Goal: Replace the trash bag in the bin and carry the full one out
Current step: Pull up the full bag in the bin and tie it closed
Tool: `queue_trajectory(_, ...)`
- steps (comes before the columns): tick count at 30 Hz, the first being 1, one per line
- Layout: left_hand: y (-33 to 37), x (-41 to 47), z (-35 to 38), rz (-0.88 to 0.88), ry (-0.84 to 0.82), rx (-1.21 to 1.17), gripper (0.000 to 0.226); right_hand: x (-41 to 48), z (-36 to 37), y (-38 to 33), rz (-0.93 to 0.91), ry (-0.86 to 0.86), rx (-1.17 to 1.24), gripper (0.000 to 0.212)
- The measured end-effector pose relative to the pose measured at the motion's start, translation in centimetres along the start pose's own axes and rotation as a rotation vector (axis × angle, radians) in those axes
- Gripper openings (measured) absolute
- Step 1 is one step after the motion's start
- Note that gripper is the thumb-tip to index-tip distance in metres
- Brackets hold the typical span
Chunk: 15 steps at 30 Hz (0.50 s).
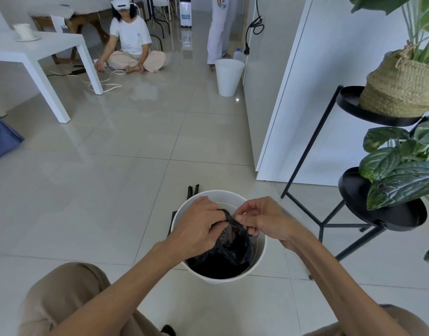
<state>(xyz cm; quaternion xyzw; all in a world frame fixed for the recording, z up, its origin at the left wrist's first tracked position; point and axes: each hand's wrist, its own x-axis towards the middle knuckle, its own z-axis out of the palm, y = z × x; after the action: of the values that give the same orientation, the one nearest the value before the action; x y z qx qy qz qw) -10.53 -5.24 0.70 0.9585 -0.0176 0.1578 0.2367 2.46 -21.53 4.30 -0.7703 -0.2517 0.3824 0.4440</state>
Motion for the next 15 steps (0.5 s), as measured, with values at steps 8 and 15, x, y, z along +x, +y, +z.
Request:
queue_trajectory(8, 0.4, 0.1, -2.5, -0.647, 0.114, -1.049, 0.019, -0.9, 0.0, 1.0, -0.119, 0.221, 0.063, 0.030)
queue_trajectory(15, 1.6, 1.1, -0.6, -0.830, 0.406, -1.823, 0.020, 0.3, 2.6, -0.9, -0.105, 0.088, 1.375, 0.051)
